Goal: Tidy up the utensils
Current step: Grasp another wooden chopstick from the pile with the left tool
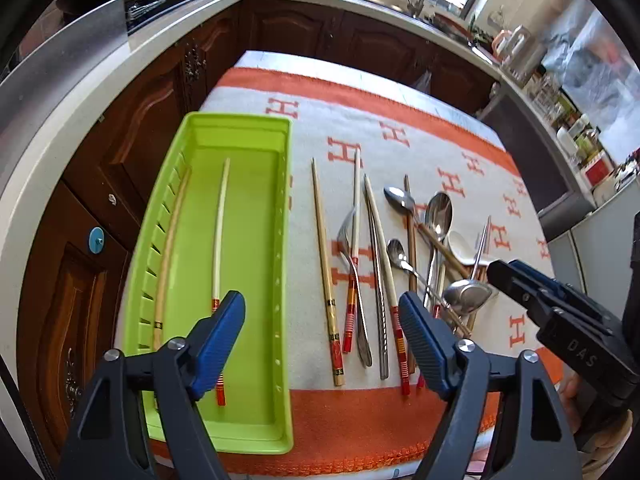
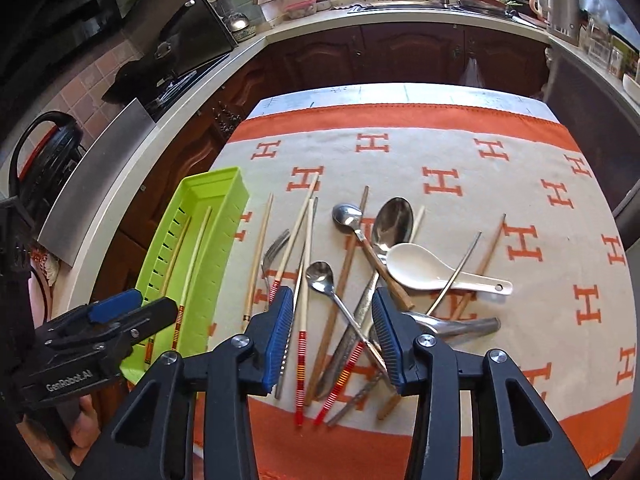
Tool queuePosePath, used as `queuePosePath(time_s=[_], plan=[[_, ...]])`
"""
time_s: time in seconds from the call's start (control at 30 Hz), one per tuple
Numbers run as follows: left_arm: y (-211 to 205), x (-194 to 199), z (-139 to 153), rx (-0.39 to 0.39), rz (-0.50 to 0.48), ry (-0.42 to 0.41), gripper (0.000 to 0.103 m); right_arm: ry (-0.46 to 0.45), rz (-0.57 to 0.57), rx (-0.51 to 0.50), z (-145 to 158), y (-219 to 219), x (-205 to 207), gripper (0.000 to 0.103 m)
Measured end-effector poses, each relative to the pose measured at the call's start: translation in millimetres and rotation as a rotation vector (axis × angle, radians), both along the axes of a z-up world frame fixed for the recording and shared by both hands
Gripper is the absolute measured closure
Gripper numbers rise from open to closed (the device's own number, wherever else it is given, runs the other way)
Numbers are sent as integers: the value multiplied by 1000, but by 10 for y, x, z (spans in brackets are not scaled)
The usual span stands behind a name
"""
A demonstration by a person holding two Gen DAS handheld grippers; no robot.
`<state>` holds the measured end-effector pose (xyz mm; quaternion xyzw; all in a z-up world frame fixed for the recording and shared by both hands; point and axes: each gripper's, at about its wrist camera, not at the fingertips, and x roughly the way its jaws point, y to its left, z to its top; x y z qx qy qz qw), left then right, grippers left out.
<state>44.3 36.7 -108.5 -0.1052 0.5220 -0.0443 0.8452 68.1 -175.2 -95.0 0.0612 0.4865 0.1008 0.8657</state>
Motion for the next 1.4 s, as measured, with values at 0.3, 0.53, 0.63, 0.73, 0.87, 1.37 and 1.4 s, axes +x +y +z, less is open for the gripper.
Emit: queuePosePath(time_s=[0.3,0.53,0.63,0.73,0.87,1.37,1.4], plan=[[-332,156,-405,86,-22,86,71,8,55,51,-238,-170,-122,60],[-372,337,-619,97,4,143,87,-15,69,92,-287,-310,-121,60],[-368,391,-678,106,14,162,87,-12,78,107,-331,-347,-103,60],[-368,435,-729,112,22,179,88,-7,84,120,-364,-365,-87,61],[-403,517,-752,151,21,174,88,1,90,130,-416,-372,-60,60],[-648,776,-846,258,-7,232,90,8,94,126,-473,-359,-20,60],[-646,783,-843,251,-5,233,91,9,94,127,-476,-365,-19,60]])
